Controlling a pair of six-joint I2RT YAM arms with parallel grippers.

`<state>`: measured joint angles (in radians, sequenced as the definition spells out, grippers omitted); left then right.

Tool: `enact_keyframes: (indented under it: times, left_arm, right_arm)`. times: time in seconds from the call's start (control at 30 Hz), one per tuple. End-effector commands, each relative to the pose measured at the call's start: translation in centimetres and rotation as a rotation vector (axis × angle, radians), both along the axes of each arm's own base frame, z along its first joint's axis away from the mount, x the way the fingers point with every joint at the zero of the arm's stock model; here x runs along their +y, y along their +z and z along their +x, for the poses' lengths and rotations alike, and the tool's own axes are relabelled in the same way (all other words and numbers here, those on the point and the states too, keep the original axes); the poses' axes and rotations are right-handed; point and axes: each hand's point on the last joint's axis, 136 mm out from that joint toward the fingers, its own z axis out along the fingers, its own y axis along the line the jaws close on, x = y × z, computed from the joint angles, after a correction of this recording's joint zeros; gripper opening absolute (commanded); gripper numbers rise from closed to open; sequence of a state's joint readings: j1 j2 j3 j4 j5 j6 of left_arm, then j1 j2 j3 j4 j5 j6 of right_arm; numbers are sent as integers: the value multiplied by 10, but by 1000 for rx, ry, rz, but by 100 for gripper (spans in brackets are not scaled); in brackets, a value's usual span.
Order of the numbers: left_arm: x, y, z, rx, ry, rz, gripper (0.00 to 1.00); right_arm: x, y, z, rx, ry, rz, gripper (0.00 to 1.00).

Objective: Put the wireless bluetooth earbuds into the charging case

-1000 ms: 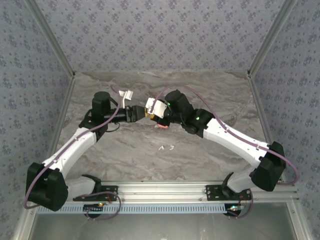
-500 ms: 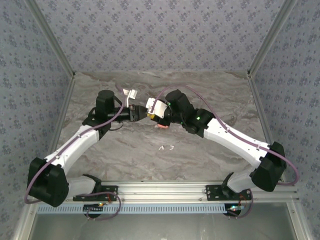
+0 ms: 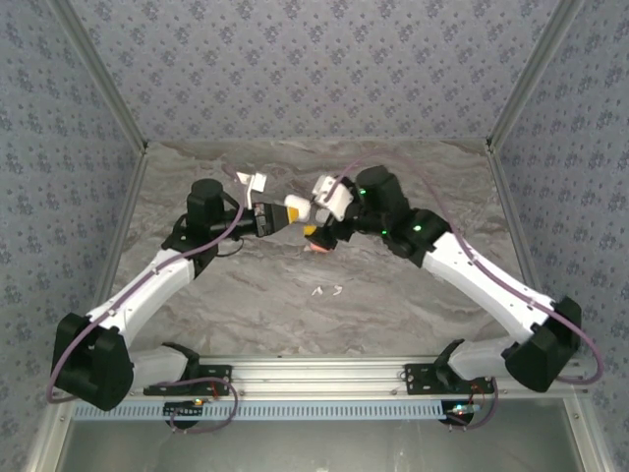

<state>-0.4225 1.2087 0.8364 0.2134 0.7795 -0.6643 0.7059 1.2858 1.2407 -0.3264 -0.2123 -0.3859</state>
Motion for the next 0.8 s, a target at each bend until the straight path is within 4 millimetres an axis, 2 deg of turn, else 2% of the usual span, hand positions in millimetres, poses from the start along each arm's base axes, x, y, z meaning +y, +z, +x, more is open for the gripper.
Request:
enact_keyframes:
  times: [0.0,0.13,0.23,0.47,0.77]
  left_arm:
    - [10,22,11,-202,139,-21,0]
    - [16,29,7,-364,229,-53,0]
    - [12,38,-6,-462,214,-92,0]
    - [-5,46,-31,-554,109,-92,0]
    - [-18,49,-43,-582,37,-85,0]
  right_arm:
    - [-14,16,-11,133,8,203,100]
    - [-27,25,-9,221,5,387,100]
    - [-26,32,-10,268,33,464,100]
    - [-13,30,-9,320,56,484,100]
    - [-1,21,4,337,27,457,100]
